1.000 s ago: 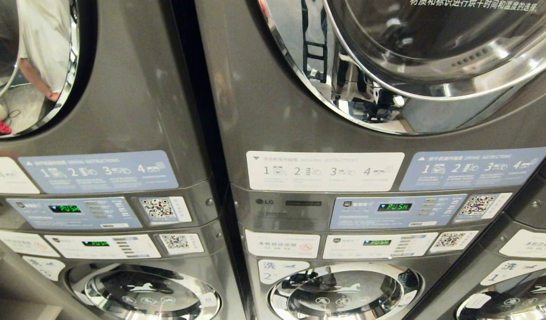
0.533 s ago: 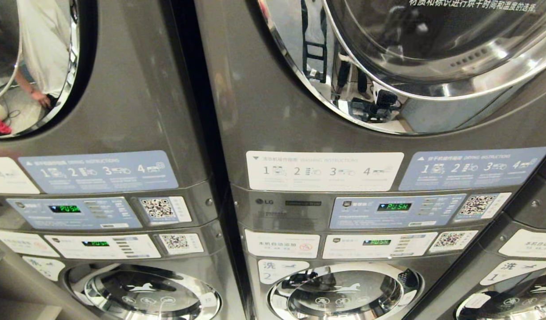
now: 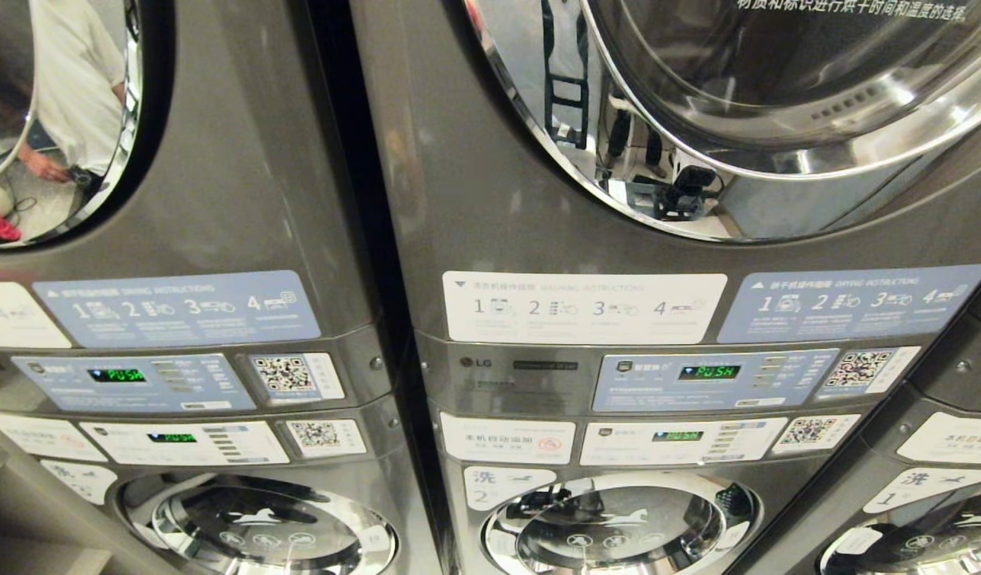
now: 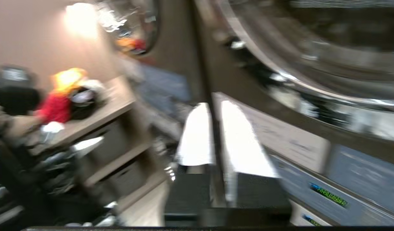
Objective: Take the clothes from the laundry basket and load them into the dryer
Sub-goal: Open the dryer
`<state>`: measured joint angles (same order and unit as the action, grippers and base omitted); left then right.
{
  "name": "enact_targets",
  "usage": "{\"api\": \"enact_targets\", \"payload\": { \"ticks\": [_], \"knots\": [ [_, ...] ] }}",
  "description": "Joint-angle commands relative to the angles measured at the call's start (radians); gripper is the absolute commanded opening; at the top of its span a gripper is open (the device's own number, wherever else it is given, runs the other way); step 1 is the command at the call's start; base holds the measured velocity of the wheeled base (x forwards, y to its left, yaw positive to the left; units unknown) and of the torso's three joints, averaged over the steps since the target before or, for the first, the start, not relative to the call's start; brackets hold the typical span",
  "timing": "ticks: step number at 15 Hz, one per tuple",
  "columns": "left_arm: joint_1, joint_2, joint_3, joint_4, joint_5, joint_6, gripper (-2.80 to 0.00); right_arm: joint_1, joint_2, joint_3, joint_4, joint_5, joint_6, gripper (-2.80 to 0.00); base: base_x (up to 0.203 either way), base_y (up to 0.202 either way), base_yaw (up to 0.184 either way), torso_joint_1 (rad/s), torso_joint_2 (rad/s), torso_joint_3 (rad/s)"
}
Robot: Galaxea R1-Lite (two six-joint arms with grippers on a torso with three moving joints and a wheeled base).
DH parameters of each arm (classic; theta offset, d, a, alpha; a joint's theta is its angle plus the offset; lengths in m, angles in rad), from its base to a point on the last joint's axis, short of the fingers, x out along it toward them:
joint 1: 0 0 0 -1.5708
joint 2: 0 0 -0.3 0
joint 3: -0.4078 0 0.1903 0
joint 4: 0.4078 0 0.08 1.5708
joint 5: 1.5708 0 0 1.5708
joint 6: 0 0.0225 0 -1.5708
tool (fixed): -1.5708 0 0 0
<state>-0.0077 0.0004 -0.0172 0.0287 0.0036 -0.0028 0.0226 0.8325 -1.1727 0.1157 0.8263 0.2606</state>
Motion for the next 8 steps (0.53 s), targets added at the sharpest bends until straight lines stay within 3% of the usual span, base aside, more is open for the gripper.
{"api": "enact_targets", "payload": {
  "ticks": [1, 4, 7, 8],
  "knots": [
    [0.000, -0.002, 0.000, 0.000, 0.001, 0.000, -2.80, 0.006, 0.128, -0.086, 0.003, 0.097, 0.010, 0.00, 0.000, 0.000, 0.000, 0.000, 0.00, 0.000],
    [0.000, -0.002, 0.000, 0.000, 0.001, 0.000, -2.80, 0.078, 0.244, -0.138, -0.049, 0.095, -0.021, 0.00, 0.000, 0.000, 0.000, 0.000, 0.00, 0.000],
    [0.000, -0.002, 0.000, 0.000, 0.001, 0.000, -2.80, 0.171, 0.342, -0.124, -0.132, 0.017, -0.327, 0.00, 0.000, 0.000, 0.000, 0.000, 0.00, 0.000],
    [0.000, -0.002, 0.000, 0.000, 0.000, 0.000, -2.80, 0.230, 0.391, -0.125, -0.177, -0.014, -0.377, 0.00, 0.000, 0.000, 0.000, 0.000, 0.00, 0.000]
  ]
}}
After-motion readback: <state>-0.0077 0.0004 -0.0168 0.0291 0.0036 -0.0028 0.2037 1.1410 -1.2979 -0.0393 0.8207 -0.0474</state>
